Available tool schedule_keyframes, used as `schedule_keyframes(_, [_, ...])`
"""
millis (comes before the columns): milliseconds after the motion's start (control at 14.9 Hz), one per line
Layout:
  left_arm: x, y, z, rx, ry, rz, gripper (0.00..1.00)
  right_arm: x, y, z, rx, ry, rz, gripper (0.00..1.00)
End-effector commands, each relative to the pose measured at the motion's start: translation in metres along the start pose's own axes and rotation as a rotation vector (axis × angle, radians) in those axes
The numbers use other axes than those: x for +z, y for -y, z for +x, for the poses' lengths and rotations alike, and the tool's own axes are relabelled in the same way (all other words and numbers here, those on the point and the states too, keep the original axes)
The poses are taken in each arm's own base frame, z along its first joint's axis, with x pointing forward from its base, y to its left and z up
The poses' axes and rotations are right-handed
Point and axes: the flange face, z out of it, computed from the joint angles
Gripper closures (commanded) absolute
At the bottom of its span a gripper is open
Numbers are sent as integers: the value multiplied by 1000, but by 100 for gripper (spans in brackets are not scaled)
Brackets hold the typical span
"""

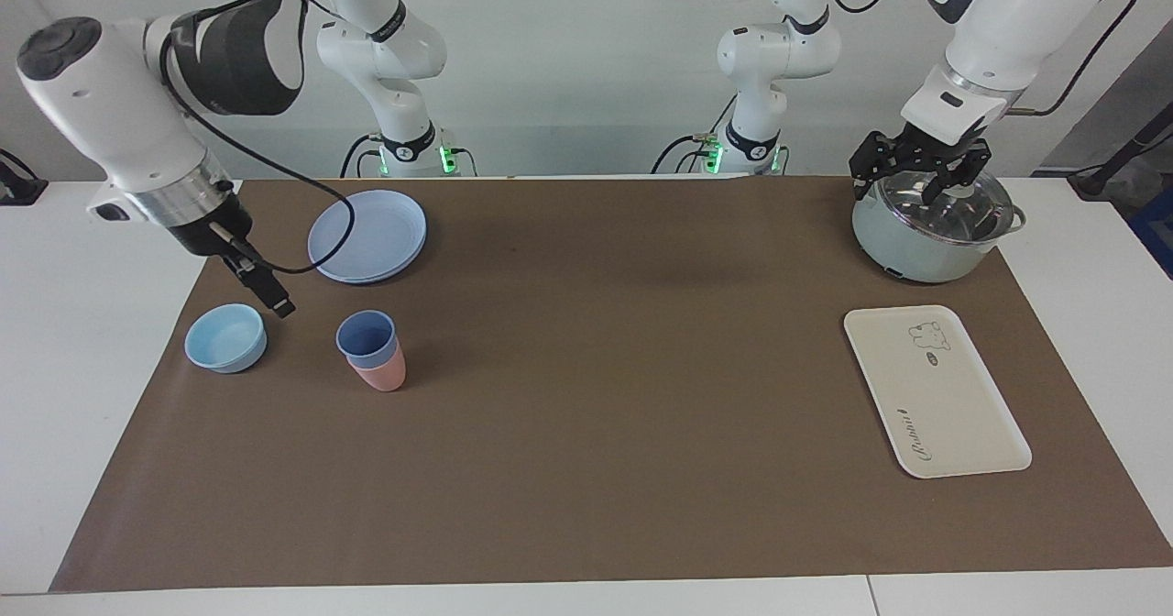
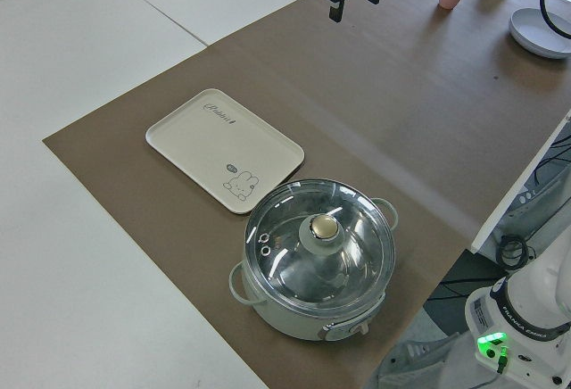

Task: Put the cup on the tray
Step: 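Lower the open right gripper around the nested pink and blue cups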

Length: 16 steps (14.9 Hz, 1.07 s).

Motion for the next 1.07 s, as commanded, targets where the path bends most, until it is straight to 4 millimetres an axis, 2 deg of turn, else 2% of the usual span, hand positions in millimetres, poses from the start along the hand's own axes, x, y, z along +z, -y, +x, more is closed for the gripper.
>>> schedule_keyframes(0, [0,-2,-8,0,-17,-1,0,26,5,22,90,72,8,5])
schedule_keyframes(201, [-1,-4,-8,2,-17,-1,0,65,-3,41,161,173,6,5])
schedule_keyframes(402, [-1,-3,-9,0,-17,-1,0,123,-13,64,200,255,-30,5])
schedule_keyframes(469, [-1,-3,-9,0,-17,-1,0,132,-15,65,195,283,-22,5])
schedule_keyframes(737, [0,-4,-8,2,-17,-1,0,175,-32,62,177,356,-41,5])
schedule_keyframes(938, [0,-3,-8,0,-18,-1,0,188,-32,50,209,405,-25,5])
schedule_keyframes(1005, [0,-3,-8,0,-20,-1,0,193,-38,47,220,420,-38,5])
